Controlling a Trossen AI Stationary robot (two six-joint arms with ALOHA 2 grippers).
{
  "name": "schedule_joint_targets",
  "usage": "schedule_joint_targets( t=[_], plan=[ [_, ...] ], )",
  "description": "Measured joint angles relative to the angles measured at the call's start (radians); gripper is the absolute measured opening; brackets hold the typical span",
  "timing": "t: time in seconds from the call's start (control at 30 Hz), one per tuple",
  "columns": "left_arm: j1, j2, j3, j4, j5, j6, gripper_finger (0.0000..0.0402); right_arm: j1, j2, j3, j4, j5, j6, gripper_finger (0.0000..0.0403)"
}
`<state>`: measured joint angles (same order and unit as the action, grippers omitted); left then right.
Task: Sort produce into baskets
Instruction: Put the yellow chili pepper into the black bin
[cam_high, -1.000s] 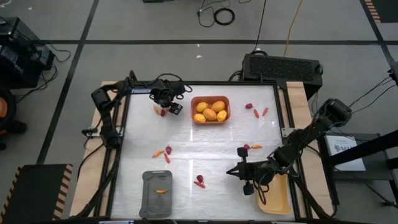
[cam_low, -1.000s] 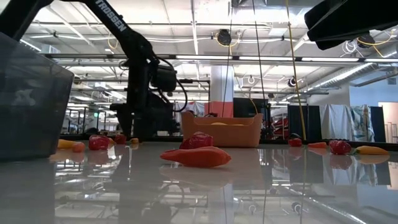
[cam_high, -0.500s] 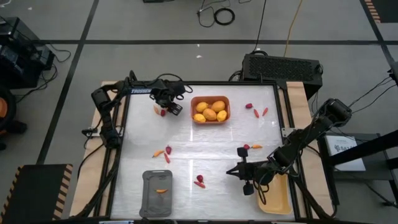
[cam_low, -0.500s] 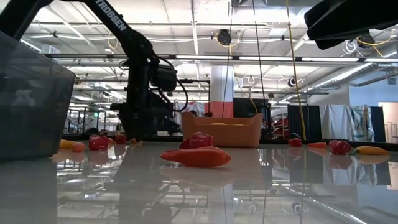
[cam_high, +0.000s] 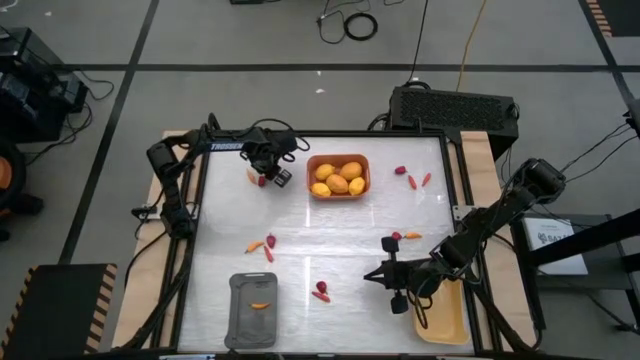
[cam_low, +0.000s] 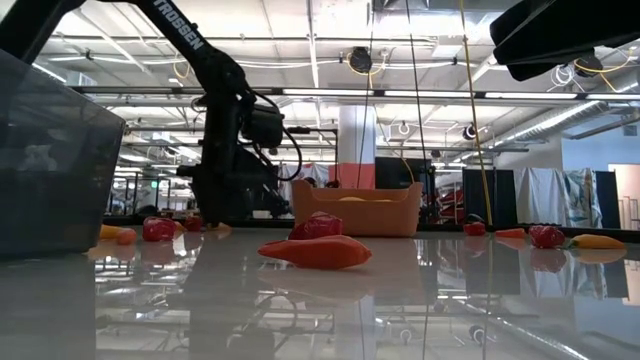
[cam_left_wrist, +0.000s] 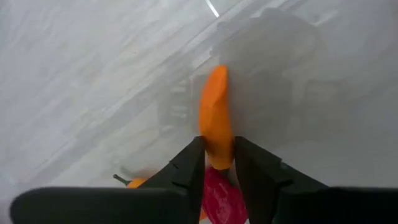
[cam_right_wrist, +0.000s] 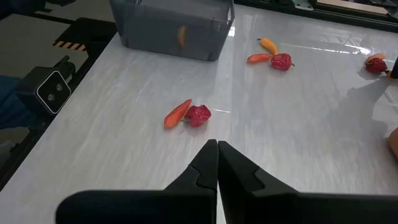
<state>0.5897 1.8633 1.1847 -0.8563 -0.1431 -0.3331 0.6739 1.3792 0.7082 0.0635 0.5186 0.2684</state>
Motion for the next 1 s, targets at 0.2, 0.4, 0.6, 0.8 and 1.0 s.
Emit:
schedule_joint_targets(
  t=[0.2,0.4,0.6,0.8,1.0],
  plan=[
    [0.000,0.000,0.000,0.000,0.001,0.013,0.0047,0.000,0.000,0.000,0.000,0.000,0.007,0.0000],
    [0.000,0.000,0.001,0.013,0.005,0.030,0.0006,0.000,0.000,0.000,0.000,0.000,0.008,0.0000],
    [-0.010,-0.009,0.035,0.000,0.011,0.053,0.0007,0.000,0.000,0.000,0.001,0.000,0.008,0.0000],
    [-0.047,-0.091,0.091,-0.076,0.020,0.058,0.0007,0.000,0.000,0.000,0.018,0.000,0.008,0.0000],
    [-0.154,-0.236,0.084,-0.208,0.149,0.058,0.0008,0.000,0.000,0.000,0.027,-0.001,0.027,0.0000]
  ],
)
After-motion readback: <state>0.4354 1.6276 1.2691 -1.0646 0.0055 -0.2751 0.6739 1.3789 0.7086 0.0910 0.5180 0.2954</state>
